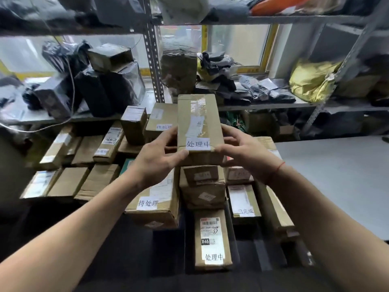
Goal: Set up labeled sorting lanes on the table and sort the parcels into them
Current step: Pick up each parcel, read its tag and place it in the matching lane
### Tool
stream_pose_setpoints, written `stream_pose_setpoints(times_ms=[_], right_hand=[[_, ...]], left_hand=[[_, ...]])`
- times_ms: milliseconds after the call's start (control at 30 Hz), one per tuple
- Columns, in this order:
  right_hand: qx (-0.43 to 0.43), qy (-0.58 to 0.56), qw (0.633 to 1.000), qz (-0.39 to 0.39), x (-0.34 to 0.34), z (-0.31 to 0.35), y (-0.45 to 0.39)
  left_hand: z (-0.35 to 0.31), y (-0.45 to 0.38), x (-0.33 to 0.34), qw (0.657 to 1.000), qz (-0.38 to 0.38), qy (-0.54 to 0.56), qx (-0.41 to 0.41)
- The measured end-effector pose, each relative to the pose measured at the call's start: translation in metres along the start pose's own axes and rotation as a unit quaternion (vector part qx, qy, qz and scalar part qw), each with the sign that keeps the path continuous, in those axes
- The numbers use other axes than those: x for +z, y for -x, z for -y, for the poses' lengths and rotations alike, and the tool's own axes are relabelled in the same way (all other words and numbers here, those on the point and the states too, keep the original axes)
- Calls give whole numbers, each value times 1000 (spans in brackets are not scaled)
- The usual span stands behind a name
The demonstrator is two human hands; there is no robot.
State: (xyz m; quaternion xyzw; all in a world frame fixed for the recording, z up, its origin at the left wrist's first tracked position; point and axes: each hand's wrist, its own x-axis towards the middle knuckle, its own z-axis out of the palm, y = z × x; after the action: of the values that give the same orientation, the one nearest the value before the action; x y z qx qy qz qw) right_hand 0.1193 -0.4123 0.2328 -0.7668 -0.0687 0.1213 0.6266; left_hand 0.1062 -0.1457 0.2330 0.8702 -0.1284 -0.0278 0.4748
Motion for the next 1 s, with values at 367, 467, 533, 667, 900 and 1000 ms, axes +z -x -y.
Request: stream_pose_setpoints(times_ms=[367,467,533,667,900,1000], right_hand=[[65,28,997,-18,-5,-20,-61],[78,45,996,-17,-5,-33,-64],[84,39,996,-14,-4,-40,-64],[78,30,996,-19,-4,-47,-68],[83,51,995,-26,0,-53,-73],[88,40,995,-34,1,-54,-73]], left_hand=[[25,-63,5,997,25,4,-75],[36,-65,13,996,34,10,-86],[43,-66,19,995,29,11,-92],[50,-68,22,995,18,31,-93],[56,-69,21,995,27,43,-88],[59,-70,18,995,33,46,-85]])
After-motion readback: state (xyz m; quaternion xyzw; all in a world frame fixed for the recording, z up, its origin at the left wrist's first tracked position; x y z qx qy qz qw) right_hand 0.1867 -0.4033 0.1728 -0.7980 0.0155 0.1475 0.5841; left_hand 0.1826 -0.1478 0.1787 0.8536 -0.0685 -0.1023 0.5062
